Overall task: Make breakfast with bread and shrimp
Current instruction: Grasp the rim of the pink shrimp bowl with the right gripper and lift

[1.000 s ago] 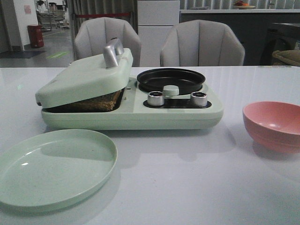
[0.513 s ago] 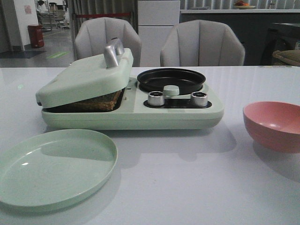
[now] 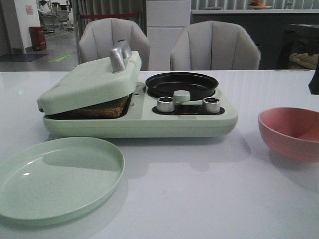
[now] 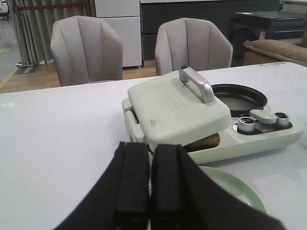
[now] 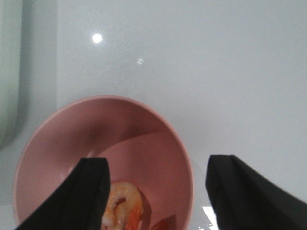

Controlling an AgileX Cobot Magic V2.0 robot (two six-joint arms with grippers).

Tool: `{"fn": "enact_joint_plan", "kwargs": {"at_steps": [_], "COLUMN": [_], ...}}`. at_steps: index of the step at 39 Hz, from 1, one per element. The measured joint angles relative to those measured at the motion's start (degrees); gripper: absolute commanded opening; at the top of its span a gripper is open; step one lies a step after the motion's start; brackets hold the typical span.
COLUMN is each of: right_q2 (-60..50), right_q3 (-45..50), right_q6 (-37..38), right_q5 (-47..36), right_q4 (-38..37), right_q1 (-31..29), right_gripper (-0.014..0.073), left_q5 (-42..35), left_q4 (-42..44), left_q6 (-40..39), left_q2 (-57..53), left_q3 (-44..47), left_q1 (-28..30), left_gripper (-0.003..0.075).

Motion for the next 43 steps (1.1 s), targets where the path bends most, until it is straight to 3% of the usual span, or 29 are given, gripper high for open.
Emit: {"fn": "enact_joint_plan", "kwargs": {"at_steps": [15, 18, 24, 43], "right_q2": [12.0, 13.9, 16.8, 15.6], "right_q3": [-4.9, -5.3, -6.7, -14.2], "right_q6": [0.0, 0.0, -0.1, -0.1], "right_q5": [0.6, 0.6, 0.7, -1.4], "right_q4": [-1.2, -1.3, -1.4, -0.9], "right_q1": [-0.3, -0.3, -0.3, -0.1], "right_gripper": [0.0509, 0.0420, 0.0133, 0.0151], "left_q5": [0.0, 0.0, 0.0, 0.0], "left_q4": [0.0, 0.0, 0.0, 0.0], "left_q6": [0.0, 0.0, 0.0, 0.0], "left_q2": [0.0, 0.0, 0.0, 0.0], "left_q3": [0.0, 0.0, 0.0, 0.0], "left_q1": [0.0, 0.0, 0.0, 0.0], "left_gripper": [0.0114, 0.0114, 0.0113, 0.0114]}}
